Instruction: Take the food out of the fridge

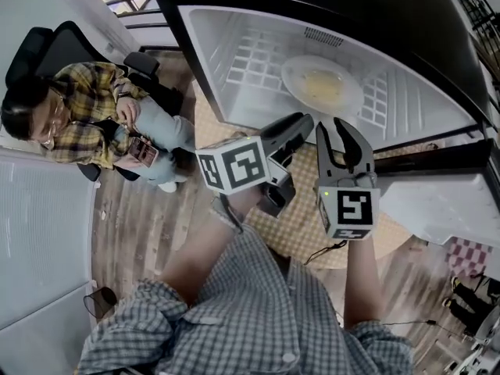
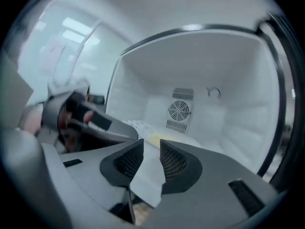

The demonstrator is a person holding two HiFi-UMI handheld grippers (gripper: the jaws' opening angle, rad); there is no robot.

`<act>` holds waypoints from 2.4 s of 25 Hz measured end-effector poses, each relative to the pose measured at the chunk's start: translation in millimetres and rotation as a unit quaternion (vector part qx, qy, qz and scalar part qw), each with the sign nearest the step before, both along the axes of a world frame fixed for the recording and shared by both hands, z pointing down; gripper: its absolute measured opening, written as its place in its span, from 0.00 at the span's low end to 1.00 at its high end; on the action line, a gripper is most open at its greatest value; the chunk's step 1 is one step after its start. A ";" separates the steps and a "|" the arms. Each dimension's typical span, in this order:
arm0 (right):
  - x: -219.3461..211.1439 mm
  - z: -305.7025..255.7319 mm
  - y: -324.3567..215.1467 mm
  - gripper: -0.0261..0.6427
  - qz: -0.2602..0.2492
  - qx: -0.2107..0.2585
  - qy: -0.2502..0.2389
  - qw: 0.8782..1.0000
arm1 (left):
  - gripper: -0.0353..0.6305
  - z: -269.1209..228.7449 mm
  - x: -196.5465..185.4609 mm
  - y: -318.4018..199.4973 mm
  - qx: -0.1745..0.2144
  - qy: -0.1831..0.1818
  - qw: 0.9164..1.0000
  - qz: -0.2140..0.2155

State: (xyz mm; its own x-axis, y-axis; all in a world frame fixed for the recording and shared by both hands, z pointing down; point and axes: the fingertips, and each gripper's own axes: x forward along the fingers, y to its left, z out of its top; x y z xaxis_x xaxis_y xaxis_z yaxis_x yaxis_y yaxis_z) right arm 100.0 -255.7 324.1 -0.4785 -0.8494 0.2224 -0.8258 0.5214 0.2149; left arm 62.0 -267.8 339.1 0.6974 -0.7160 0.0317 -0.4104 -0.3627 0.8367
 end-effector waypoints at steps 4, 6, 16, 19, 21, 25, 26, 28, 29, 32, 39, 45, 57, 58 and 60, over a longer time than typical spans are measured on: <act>18.0 -4.2 -7.0 0.19 0.034 -0.128 -0.326 0.936 | 0.21 2.9 -1.5 -11.5 -0.028 0.043 0.998 -0.023; 26.2 0.2 -11.8 0.19 0.053 -0.164 -0.415 0.893 | 0.21 4.9 -2.1 -15.0 -0.043 0.067 0.996 -0.032; 42.8 21.2 -29.2 0.19 0.103 -0.223 -0.579 0.777 | 0.24 10.2 2.2 -25.7 -0.089 0.131 0.986 -0.049; 44.9 23.0 -35.6 0.19 0.104 -0.225 -0.585 0.772 | 0.24 9.5 1.3 -31.6 -0.096 0.144 0.983 -0.052; 44.5 22.8 -38.9 0.19 0.100 -0.224 -0.586 0.773 | 0.24 8.8 -0.1 -35.0 -0.097 0.148 0.983 -0.055; 43.1 19.3 -43.7 0.17 0.089 -0.219 -0.582 0.778 | 0.23 12.1 -0.8 -38.7 -0.100 0.148 0.982 -0.055; 42.5 18.0 -44.2 0.15 0.086 -0.218 -0.581 0.780 | 0.22 12.8 -0.6 -38.5 -0.099 0.151 0.982 -0.052; 40.8 16.8 -44.1 0.14 0.079 -0.218 -0.575 0.785 | 0.22 13.1 -0.5 -37.2 -0.095 0.156 0.982 -0.046; 40.2 16.9 -43.5 0.13 0.077 -0.219 -0.572 0.786 | 0.20 12.2 -0.4 -36.3 -0.090 0.153 0.983 -0.044; 41.9 18.1 -41.6 0.12 0.078 -0.221 -0.570 0.788 | 0.13 8.4 1.0 -35.7 -0.080 0.137 0.986 -0.042; 41.0 9.9 -31.8 0.12 0.076 -0.215 -0.566 0.792 | 0.13 2.7 0.0 -26.8 -0.086 0.143 0.985 -0.039; 53.2 11.9 -11.6 0.12 0.083 -0.214 -0.568 0.791 | 0.13 3.5 11.6 -9.3 -0.092 0.143 0.985 -0.022; 66.1 18.1 46.6 0.12 0.095 -0.219 -0.558 0.795 | 0.13 6.6 26.8 44.5 -0.099 0.124 0.987 0.017; 66.8 20.9 51.6 0.12 0.097 -0.220 -0.554 0.797 | 0.13 11.4 25.8 49.1 -0.100 0.111 0.989 0.018; 68.7 27.7 61.2 0.12 0.099 -0.223 -0.544 0.803 | 0.13 19.7 25.3 57.9 -0.100 0.091 0.991 0.026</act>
